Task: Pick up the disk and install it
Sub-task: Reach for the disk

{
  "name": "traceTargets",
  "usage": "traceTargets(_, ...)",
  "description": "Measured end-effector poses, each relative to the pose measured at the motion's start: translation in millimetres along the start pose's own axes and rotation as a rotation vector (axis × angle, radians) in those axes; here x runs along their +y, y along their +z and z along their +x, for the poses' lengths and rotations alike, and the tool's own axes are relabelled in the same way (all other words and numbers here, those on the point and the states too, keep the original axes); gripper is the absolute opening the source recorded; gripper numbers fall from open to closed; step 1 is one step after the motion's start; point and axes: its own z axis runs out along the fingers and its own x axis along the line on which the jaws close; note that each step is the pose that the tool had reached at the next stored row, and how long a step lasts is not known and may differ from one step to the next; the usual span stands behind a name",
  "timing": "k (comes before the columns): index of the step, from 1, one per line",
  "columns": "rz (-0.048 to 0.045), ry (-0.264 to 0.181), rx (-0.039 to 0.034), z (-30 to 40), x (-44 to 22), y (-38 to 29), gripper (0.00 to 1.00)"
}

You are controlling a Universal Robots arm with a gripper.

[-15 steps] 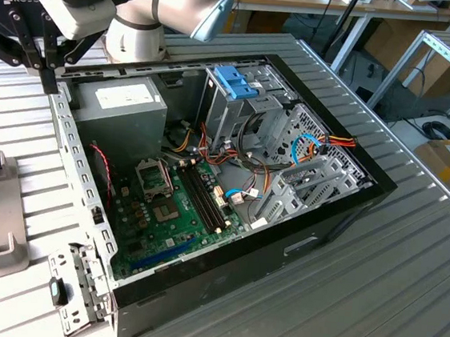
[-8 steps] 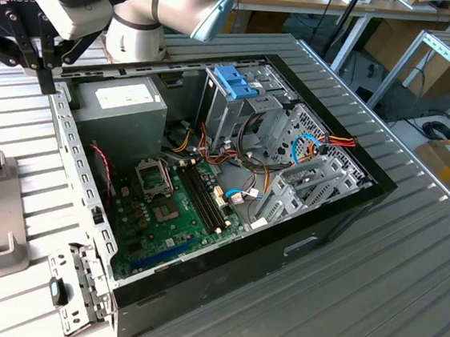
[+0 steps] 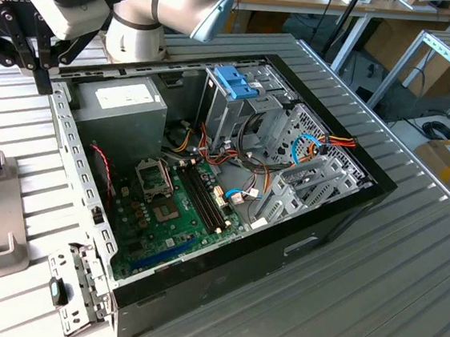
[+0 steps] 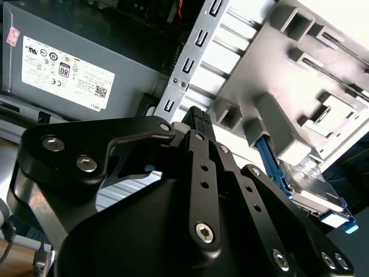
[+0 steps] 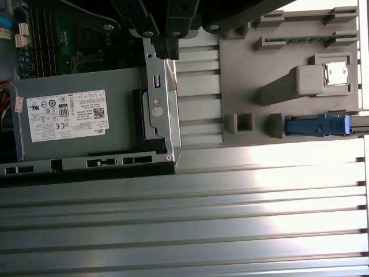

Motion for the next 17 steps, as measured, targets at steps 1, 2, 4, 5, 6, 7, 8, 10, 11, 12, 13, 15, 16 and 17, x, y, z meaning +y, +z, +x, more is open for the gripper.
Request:
traceTargets(1, 0.0000, 0.000, 0.0000, 0.4, 0.0, 0.0, 0.10)
traceTargets(2, 0.0000, 0.000, 0.0000, 1.1, -0.1, 0.0, 0.10)
traceTargets(4, 0.0000, 0.000, 0.0000, 2.0, -0.1, 0.0, 0.10)
traceTargets(5, 0.0000, 0.000, 0.0000, 2.3, -0.2, -0.1, 0.10)
traceTargets(6, 0.0000, 0.000, 0.0000, 2.8, -0.2, -0.1, 0.10)
traceTargets(7, -0.0001, 0.000, 0.0000, 3.1, -0.2, -0.1, 0.10)
traceTargets(8, 0.0000, 0.000, -0.0001, 3.5, -0.3, -0.1, 0.10)
traceTargets(10, 0.0000, 0.000, 0.0000, 4.2, -0.3, -0.1, 0.10)
traceTargets(11, -0.0001, 0.000, 0.0000, 4.5, -0.3, -0.1, 0.10)
traceTargets(12, 0.0000, 0.000, 0.0000, 4.8, -0.4, -0.1, 0.10)
traceTargets(13, 0.0000, 0.000, 0.0000, 5.1, -0.4, -0.1, 0.10)
traceTargets(15, 0.0000, 0.000, 0.0000, 5.7, -0.4, -0.1, 0.10)
traceTargets(16, 0.0000, 0.000, 0.0000, 5.9, -0.5, -0.2, 0.10)
traceTargets(17, 0.0000, 0.000, 0.0000, 6.2, -0.5, -0.2, 0.10)
